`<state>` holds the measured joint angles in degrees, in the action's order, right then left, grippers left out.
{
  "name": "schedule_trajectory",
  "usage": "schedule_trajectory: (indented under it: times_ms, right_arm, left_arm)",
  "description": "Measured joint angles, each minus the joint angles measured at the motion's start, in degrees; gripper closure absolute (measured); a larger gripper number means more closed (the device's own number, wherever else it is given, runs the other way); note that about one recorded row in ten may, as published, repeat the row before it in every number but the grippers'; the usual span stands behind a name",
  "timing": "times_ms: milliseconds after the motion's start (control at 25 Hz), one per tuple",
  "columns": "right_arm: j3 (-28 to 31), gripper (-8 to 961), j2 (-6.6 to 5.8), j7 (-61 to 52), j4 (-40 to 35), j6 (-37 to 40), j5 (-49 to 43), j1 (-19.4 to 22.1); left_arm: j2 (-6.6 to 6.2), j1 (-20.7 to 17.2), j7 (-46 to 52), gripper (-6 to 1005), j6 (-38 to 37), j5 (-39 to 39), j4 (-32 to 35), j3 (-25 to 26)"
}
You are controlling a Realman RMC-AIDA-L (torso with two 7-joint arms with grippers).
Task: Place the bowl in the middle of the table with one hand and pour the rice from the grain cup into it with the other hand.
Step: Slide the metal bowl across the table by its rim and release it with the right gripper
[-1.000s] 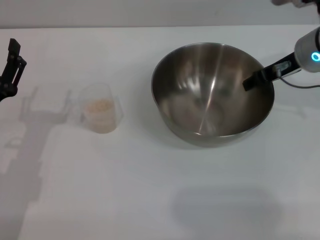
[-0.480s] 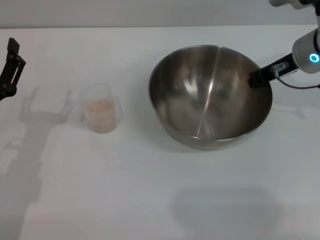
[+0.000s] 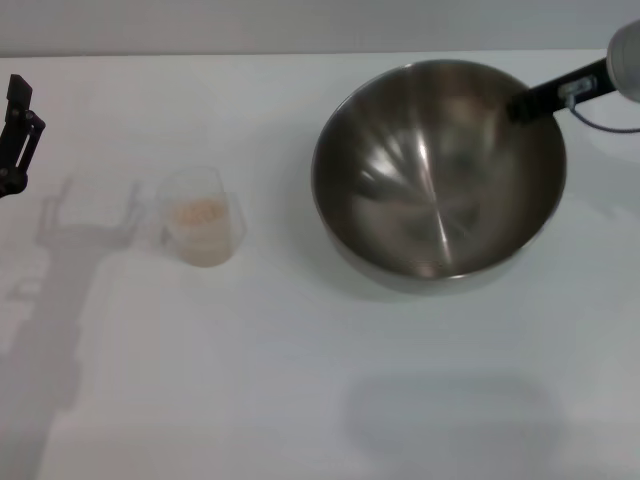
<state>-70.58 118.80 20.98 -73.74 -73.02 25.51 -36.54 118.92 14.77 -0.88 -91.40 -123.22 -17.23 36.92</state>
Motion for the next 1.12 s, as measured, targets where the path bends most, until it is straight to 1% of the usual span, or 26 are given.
schedule_trajectory:
  times_ms: [160,320,400,520,800,1120]
  right_arm:
    - [-1.1,935,0.03,0.1,-4.0,-0.8,2.3,0.9]
    - [-2.1,934,0.09,1.0,-4.6,-1.3,6.2,1.1]
    - [-2.4,933,0.1,1.9,-3.2,-1.3,9.0,1.0]
    - [-2.6,932,0.11,2.2,-1.7,-1.4,9.9,0.7]
    - [-4.3,929,0.12,2.6,2.8,-0.9,11.2,0.3]
    - [-4.5,926,0.12,2.6,5.3,-1.1,11.0,-0.3]
  left_arm:
    - [0.0,0.0,0.0,203,0.0,0.0,0.0,0.0]
    - [0.0,0.0,0.0,205,0.0,0.0,0.0,0.0]
    - [0.0,0.0,0.0,206,0.0,0.0,0.0,0.0]
    - [0.0,0.0,0.0,208,-0.2,0.0,-0.1,0.0]
    - [0.0,0.0,0.0,212,-0.3,-0.1,-0.1,0.0]
    - [0.0,0.0,0.0,217,-0.3,-0.1,0.0,0.0]
